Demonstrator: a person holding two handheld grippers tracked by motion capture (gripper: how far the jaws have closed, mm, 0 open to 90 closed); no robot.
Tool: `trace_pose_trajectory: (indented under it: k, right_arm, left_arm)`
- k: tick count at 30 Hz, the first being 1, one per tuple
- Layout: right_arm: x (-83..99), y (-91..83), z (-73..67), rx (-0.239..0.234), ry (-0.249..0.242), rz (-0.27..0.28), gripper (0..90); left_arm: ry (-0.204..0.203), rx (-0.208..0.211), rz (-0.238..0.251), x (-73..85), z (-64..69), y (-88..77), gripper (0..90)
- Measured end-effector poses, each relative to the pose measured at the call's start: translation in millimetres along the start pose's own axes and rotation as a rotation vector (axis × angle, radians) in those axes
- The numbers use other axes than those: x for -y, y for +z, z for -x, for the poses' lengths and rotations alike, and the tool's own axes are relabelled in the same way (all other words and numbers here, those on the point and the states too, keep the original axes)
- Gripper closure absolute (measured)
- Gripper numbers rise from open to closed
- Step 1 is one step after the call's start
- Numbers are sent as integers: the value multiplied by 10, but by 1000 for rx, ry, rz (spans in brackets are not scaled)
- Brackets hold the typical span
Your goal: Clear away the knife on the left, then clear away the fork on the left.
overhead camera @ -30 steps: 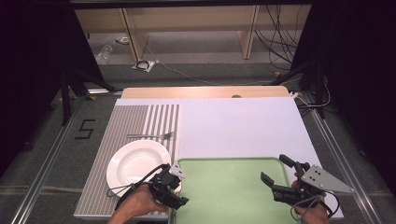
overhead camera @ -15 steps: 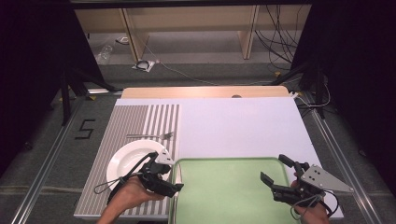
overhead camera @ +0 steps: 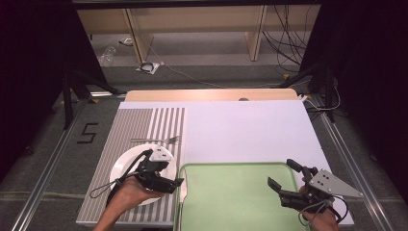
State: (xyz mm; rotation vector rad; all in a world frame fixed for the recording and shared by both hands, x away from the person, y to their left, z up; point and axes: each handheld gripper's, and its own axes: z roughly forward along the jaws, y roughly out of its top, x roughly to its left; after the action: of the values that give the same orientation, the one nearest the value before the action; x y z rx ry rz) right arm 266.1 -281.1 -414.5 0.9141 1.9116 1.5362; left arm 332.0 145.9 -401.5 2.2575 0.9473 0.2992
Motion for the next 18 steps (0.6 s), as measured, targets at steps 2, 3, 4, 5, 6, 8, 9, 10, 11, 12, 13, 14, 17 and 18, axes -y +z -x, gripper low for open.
trace_pose_trajectory:
  k: [2, 3, 4, 5, 6, 8, 9, 10, 11, 12, 13, 14, 17, 18]
  right_arm:
    - [0, 0, 0, 0, -2, 1, 156]
    - [0, 0, 1, 1, -2, 1, 156]
    - [1, 2, 1, 1, -1, 1, 155]
    - [3, 5, 3, 1, -2, 1, 156]
    - [5, 8, 1, 2, 1, -1, 155]
    - [6, 13, 0, 3, 1, -2, 156]
    - [5, 13, 0, 4, -1, -5, 155]
    - [5, 13, 0, 4, -1, -5, 156]
    - [6, 14, 1, 3, 1, -2, 156]
    - [7, 13, 4, 4, 3, -3, 156]
    - [8, 15, 7, 3, 5, 0, 156]
    - [8, 14, 10, 4, 6, -2, 156]
    - [7, 9, 6, 7, 3, -8, 156]
    - [8, 13, 4, 5, 4, -3, 155]
  left_arm:
    - [-12, -12, 12, 5, -48, -20, 229]
    - [-18, -19, 20, 9, -73, -28, 227]
    - [-24, -23, 20, 11, -99, -38, 227]
    - [-28, -27, 22, 10, -123, -47, 228]
    - [-32, -33, 27, 10, -145, -58, 229]
    - [-39, -45, 34, 10, -194, -84, 229]
    - [-40, -51, 38, 10, -222, -97, 229]
    - [-50, -56, 43, 12, -245, -107, 229]
    - [-52, -64, 45, 12, -272, -119, 230]
    - [-57, -68, 47, 12, -295, -127, 232]
    - [-63, -74, 50, 12, -314, -133, 232]
    - [-66, -78, 51, 11, -332, -138, 234]
    - [-64, -92, 49, 2, -385, -142, 234]
    - [-69, -97, 52, -2, -400, -138, 234]
